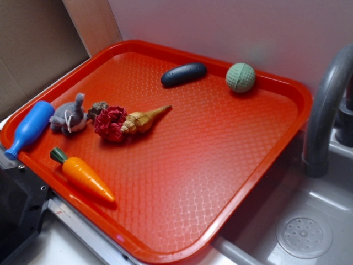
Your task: Grab the plastic pickle.
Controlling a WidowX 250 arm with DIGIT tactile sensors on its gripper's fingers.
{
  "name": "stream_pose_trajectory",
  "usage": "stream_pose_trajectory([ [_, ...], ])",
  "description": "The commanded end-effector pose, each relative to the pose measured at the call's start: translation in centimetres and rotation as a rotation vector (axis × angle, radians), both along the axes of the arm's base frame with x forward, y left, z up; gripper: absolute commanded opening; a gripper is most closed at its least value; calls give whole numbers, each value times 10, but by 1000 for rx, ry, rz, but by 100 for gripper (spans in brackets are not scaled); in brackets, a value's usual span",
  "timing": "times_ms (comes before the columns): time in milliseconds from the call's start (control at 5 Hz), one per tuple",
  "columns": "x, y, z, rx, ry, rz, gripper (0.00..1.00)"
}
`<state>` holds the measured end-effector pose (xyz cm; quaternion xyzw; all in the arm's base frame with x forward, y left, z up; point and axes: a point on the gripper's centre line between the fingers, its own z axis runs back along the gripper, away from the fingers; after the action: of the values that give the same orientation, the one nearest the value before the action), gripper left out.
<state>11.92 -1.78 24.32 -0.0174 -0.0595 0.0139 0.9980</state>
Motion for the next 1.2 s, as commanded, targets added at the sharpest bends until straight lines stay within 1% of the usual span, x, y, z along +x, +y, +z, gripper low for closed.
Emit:
stream_pose_trajectory([
  [0, 0, 0, 0, 0, 0, 0, 100],
  [200, 50, 15, -43, 122, -166, -159, 100],
  [400, 102, 19, -74, 73, -219, -182, 100],
  [600, 153, 17, -103, 73, -241, -221, 100],
  [800, 201, 14, -141, 60, -156, -189, 100],
  [1000, 214, 11, -166, 69, -72, -192, 100],
])
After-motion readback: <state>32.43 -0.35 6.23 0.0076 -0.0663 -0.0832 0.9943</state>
